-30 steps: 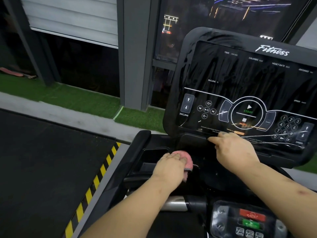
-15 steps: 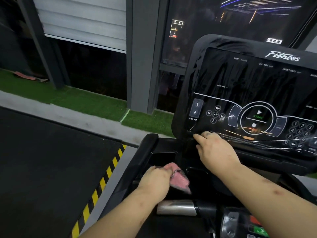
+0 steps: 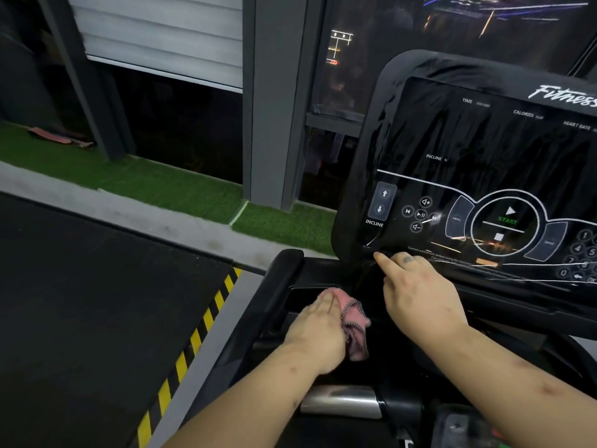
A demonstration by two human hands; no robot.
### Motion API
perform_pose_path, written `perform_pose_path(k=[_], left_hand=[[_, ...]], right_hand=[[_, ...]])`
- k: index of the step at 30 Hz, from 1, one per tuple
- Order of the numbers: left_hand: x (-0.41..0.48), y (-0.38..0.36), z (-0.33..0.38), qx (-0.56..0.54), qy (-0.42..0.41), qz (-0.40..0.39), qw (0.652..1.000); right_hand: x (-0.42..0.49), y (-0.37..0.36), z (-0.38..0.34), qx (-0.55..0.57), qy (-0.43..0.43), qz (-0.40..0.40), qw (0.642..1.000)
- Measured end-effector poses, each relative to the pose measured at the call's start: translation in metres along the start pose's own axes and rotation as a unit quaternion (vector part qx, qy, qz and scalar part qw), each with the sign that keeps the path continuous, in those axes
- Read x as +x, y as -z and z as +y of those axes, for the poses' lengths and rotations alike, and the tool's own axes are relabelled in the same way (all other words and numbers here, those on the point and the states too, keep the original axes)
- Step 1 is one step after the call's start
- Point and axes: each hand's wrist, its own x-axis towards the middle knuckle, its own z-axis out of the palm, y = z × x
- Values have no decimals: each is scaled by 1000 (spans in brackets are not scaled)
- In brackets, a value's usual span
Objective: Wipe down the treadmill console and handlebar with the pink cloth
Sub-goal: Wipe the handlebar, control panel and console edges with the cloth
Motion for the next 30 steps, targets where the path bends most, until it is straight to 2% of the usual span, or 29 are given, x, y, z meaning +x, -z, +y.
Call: perform_pose_path(k=[9,17,23,27,30], left_hand=[[84,6,-9,39,21,-14,999],[117,21,-24,95,-6,-35,995],[89,35,-58,31,66,8,997],[73,26,-30,-134,37,21,990],[82,16,-6,-122,2,3,993]], right_hand=[[0,-5,2,2,7,30,1000],[-1,-6,5,-5,16,40,999],[0,-7,4,-4,16,38,999],[0,-7,4,-8,15,44,999],[0,-8,3,-10,14,40,999]])
